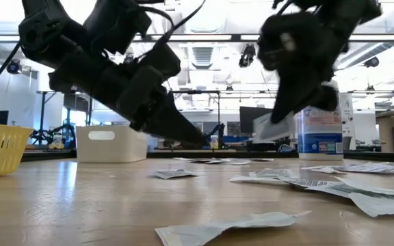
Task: Pick & Place First Aid Supplies
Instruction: Put the towelette pack into the black bin
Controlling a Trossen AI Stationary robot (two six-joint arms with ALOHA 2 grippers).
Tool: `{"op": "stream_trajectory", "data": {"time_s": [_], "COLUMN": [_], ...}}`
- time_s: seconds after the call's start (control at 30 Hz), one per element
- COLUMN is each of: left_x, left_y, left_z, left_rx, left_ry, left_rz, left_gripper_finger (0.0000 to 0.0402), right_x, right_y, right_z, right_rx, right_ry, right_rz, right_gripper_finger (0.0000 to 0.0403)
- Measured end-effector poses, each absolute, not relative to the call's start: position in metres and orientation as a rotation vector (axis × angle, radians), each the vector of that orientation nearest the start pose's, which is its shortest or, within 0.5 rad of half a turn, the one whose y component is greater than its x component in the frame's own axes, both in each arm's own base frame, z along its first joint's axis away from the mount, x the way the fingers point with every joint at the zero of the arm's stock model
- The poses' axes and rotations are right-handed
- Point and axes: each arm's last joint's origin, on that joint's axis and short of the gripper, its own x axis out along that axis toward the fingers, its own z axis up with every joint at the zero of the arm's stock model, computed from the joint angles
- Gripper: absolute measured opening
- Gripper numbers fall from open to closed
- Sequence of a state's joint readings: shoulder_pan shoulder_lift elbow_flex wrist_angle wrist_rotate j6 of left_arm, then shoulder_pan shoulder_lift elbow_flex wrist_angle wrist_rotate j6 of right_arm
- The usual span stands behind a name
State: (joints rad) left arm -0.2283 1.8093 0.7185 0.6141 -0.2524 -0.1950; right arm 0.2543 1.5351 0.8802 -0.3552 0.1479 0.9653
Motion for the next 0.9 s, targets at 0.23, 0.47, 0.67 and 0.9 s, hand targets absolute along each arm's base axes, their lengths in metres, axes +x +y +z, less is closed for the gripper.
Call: {"op": "stream_trajectory", "data": {"time_s": [0.23, 0.47, 0.67, 0.9], "left_x": [0.321, 0.316, 0.315, 0.315], "left_y": [-0.067, -0.065, -0.063, -0.061], "left_z": [0.139, 0.149, 0.152, 0.152], "left_rx": [-0.023, 0.011, 0.028, 0.042], "left_ry": [0.478, 0.488, 0.494, 0.498], "left_rz": [0.070, 0.067, 0.091, 0.095], "left_gripper_finger": [0.0087, 0.0087, 0.0087, 0.0087], "right_x": [0.256, 0.230, 0.210, 0.187], "right_y": [0.084, 0.107, 0.130, 0.156], "right_z": [0.207, 0.218, 0.224, 0.228], "right_rx": [0.674, 0.749, 0.806, 0.895], "right_ry": [0.986, 1.076, 1.163, 1.231], "right_rz": [-0.352, -0.301, -0.222, -0.212], "right_gripper_finger": [0.0008, 0.0008, 0.0008, 0.0008]}}
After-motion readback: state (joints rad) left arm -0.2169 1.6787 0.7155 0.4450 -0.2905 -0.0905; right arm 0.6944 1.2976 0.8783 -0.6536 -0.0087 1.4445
